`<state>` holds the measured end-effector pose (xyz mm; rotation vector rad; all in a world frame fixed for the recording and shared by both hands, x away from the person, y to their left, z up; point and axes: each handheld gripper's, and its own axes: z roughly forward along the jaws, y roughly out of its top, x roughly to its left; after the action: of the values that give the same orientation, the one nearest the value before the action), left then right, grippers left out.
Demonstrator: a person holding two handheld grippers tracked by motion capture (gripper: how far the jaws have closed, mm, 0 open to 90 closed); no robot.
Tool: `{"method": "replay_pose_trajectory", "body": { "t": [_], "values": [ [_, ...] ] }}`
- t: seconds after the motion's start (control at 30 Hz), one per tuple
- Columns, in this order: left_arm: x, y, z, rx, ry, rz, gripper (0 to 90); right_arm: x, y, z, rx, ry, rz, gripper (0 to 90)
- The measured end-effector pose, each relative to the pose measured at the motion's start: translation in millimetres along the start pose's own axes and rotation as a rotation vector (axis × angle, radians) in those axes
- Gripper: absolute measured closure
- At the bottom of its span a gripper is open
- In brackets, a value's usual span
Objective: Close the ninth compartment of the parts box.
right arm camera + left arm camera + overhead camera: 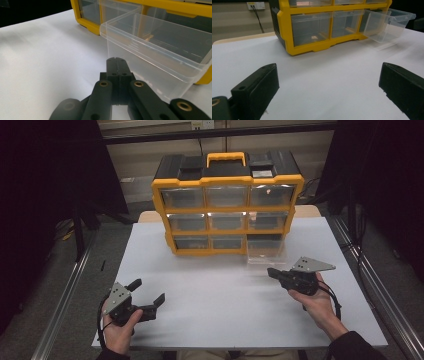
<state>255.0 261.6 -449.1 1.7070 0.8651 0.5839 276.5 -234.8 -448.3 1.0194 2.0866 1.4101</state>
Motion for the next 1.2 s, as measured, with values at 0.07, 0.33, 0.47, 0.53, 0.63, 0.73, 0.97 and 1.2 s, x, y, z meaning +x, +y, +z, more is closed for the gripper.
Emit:
{"method": "replay_pose_trajectory", "body": {
  "t": [0.07,0.33,0.47,0.53,0.63,0.73,0.97,1.2],
  "values": [
    [-0.1,0.1,-0.2,0.0,0.003,0.002,2.6,-1.1,-0.5,1.5,0.004,-0.001,-0.003,90.0],
    [0.6,0.0,-0.2,0.0,-0.001,0.0,2.6,-3.9,-1.5,9.5,0.017,-0.002,-0.017,90.0],
    [0.6,-0.1,0.0,-0.001,-0.002,-0.001,2.6,-5.2,-2.1,12.4,0.025,-0.009,-0.014,90.0],
    [0.7,-0.1,0.0,0.0,-0.002,0.0,2.6,-6.0,-2.3,13.7,0.028,-0.012,-0.009,90.0],
    [0.7,-0.1,-0.2,-0.001,-0.001,-0.003,2.6,-7.7,-2.5,15.4,0.027,-0.016,-0.015,90.0],
    [0.8,0.0,-0.6,-0.003,0.007,-0.002,2.6,-8.8,-2.8,16.8,0.028,-0.019,-0.015,90.0],
    [1.0,0.0,-0.6,-0.003,0.005,-0.002,2.6,-12.0,-2.7,19.8,0.028,-0.031,-0.008,90.0],
    [0.9,0.0,-0.1,-0.002,0.0,-0.004,2.6,-14.5,-2.9,23.5,0.027,-0.047,-0.002,90.0]
  ]
}}
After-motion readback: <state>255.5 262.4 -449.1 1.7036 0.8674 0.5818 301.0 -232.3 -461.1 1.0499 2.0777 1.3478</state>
